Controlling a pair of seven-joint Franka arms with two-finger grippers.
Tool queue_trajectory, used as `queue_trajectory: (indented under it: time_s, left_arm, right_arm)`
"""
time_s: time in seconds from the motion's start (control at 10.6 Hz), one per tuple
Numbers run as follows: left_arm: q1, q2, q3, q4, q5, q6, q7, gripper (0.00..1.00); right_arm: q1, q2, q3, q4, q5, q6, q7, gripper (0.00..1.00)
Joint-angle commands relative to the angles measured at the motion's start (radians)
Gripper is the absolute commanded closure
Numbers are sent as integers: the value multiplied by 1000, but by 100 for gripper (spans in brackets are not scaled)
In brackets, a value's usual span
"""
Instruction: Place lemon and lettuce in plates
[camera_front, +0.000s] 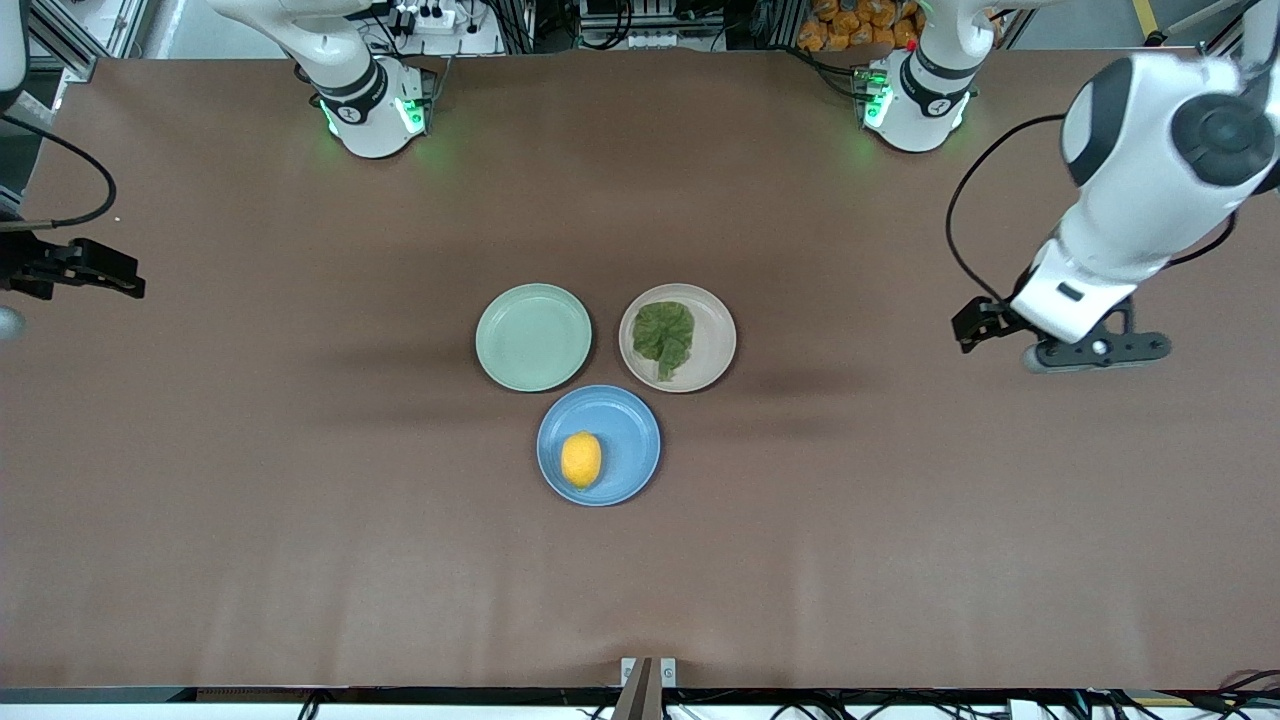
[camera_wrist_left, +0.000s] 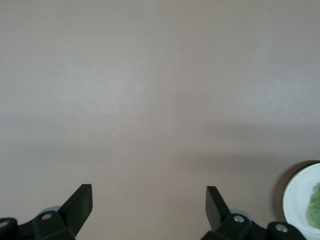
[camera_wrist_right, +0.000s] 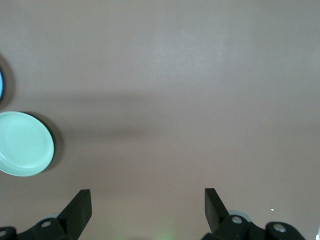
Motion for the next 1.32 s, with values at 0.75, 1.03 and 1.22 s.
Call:
queue_trajectory:
  time_s: [0.75,1.03,1.22]
  left_arm:
    - [20,-80,-3,288,-105,-417,155,0]
    - [18,-80,-6,288,-106,-415,152,0]
    - [18,-77,-5,288,-105,-399,152,0]
  right_arm:
    - [-1,-34,3,11,-4,46,62,0]
    - [-1,-34,3,11,15,53,62,0]
    - [-2,-48,1,11,41,55,61,0]
